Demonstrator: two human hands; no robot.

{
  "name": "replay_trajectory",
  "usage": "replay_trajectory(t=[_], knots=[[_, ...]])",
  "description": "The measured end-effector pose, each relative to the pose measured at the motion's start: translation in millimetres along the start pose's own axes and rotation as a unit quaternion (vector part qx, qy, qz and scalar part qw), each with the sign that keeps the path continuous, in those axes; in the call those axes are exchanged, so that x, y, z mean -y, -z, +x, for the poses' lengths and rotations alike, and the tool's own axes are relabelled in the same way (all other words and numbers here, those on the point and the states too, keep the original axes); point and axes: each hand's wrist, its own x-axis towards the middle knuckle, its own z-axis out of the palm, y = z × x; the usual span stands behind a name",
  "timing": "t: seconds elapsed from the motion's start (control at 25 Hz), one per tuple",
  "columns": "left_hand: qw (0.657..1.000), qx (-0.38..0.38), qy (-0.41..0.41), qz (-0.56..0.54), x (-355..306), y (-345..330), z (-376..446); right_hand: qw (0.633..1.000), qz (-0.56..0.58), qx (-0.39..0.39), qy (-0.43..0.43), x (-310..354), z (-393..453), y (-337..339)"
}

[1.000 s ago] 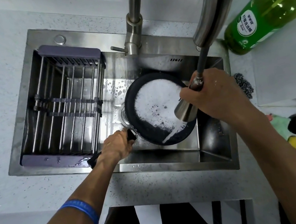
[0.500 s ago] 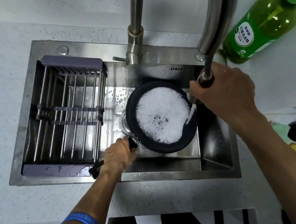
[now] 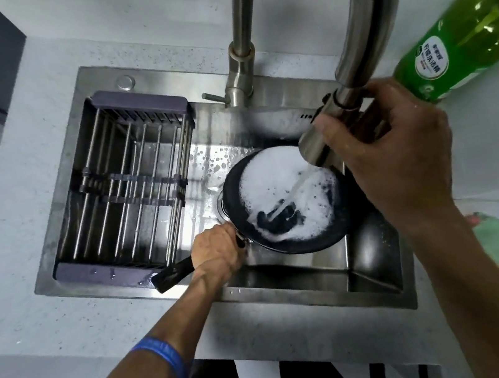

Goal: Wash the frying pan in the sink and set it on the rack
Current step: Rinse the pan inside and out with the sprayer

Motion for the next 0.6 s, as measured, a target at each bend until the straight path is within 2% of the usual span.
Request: replay_trajectory(t=[0.2,0.36,0.52,0.56,0.6], knots=[[0.998,0.031,-0.059,-0.018,-3.2,5.3,-30.0,0.997,-0.033,0.075,-0.012,2.5,15.7,4.5],[0.983,0.076,-0.048,-0.158,0.2,20.1,-35.1,0.991,-0.06,0.119,-0.031,4.0,23.4,7.6],[0.919,0.136,-0.01,-0.369,10.0,23.9,-32.9,0.985,-0.06,0.154,-0.045,4.1,29.2,8.1],[0.925,0.134,-0.024,-0.355,11.8,24.8,-31.6,0.985,-0.054,0.156,-0.048,4.7,29.8,7.4],[0.947,0.114,-0.044,-0.297,13.7,26.3,-31.0,0.985,-0.049,0.156,-0.05,5.3,30.1,6.3]])
